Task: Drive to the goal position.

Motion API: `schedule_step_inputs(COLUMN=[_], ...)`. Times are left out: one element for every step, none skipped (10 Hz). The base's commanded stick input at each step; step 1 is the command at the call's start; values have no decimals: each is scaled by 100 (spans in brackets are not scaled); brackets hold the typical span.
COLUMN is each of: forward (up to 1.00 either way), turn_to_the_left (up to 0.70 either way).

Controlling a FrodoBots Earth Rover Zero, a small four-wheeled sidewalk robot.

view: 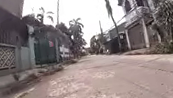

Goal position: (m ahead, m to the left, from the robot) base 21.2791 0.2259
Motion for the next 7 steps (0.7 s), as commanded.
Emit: schedule_step_inputs(forward=[70,70,70,70,70,70,70], turn_to_the_left=[0,0,0,0,0,0,0])
